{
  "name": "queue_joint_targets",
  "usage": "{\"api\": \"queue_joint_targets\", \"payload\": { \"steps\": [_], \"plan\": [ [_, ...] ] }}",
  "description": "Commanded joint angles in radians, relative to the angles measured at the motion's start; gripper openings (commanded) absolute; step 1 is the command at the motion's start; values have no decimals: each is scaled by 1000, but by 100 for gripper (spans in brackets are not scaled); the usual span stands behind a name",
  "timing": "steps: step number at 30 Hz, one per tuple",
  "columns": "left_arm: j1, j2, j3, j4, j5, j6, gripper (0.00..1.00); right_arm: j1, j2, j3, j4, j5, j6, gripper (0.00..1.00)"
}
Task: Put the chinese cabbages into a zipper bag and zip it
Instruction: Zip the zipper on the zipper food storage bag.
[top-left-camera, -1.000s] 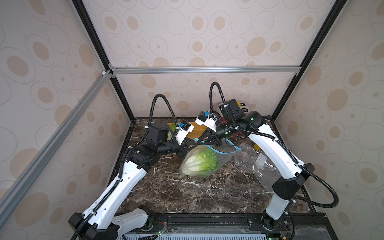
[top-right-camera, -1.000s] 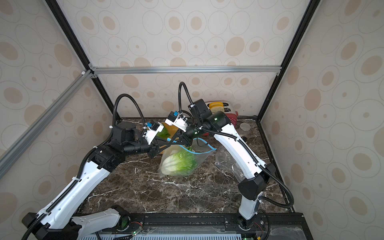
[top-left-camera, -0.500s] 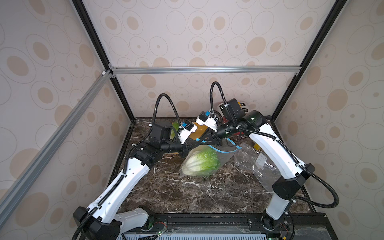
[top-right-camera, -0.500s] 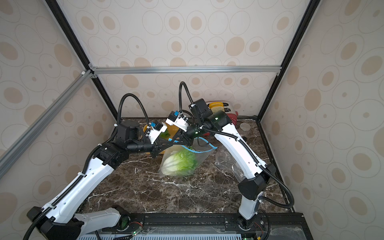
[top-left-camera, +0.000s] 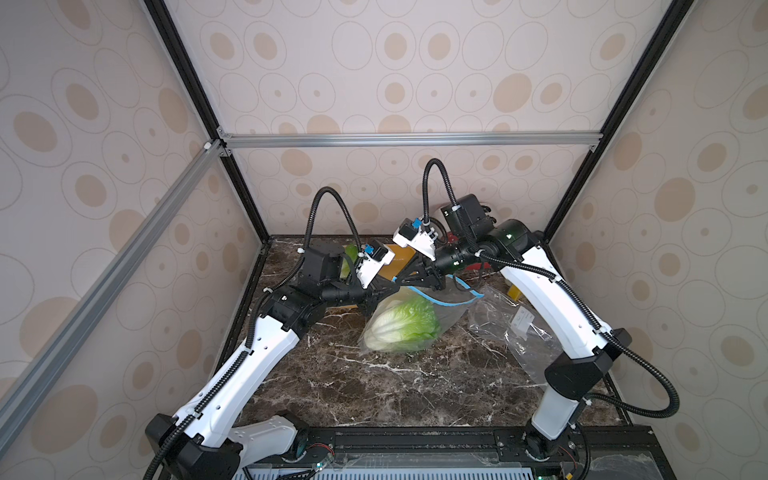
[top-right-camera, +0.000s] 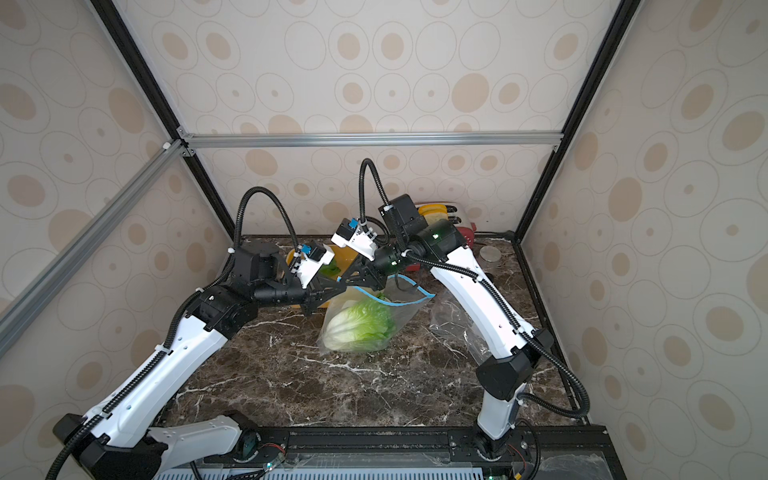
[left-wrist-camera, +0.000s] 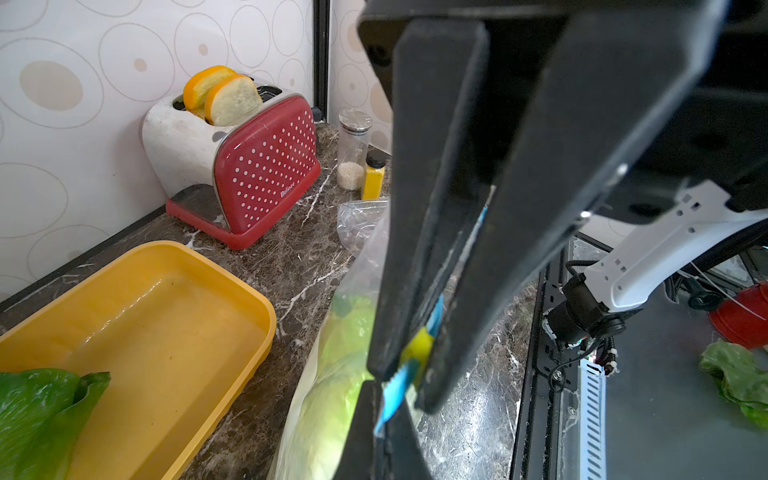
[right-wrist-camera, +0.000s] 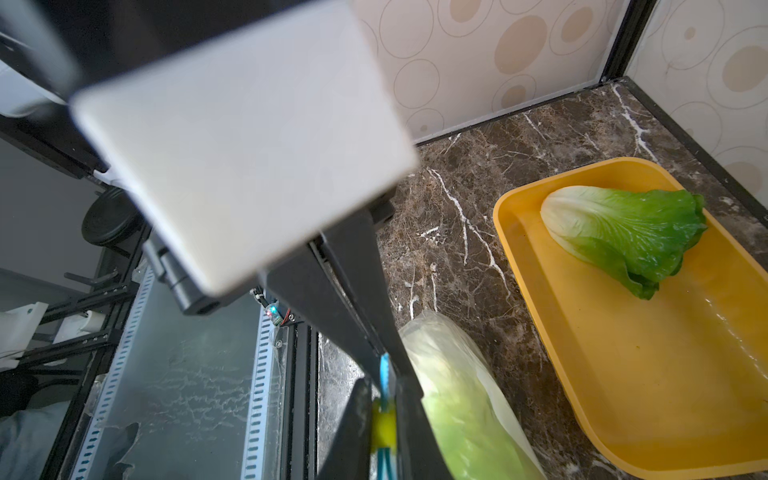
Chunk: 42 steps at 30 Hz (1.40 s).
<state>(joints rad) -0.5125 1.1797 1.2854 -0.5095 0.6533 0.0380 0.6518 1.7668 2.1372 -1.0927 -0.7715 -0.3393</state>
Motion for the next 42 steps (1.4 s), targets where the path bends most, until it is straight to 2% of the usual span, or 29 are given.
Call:
{"api": "queue_joint_targets", "payload": {
  "steps": [1, 8, 14, 20, 29, 37, 42],
  "plan": [
    [-2, -33, 13, 50, -17, -2, 0, -4, -5, -12, -35, -13, -23, 13],
    [-3, -48, -3, 81, -33, -27, 0, -6, -20, -49, -21, -11, -15, 19],
    [-2, -44, -3, 83, -33, -29, 0, -8, -20, -39, -14, -11, -11, 7],
    [-3, -58, -11, 91, -50, -35, 0, -13, -29, -37, -6, -10, -7, 6],
    [-2, -125, -50, 135, -142, -106, 0, -21, -44, -24, -69, 33, -23, 6],
    [4, -158, -51, 130, -182, -126, 0, -35, -65, -43, -93, 62, -17, 7],
    [10, -180, -36, 112, -246, -166, 0, -50, -103, -92, -78, 75, -1, 7]
  ]
}}
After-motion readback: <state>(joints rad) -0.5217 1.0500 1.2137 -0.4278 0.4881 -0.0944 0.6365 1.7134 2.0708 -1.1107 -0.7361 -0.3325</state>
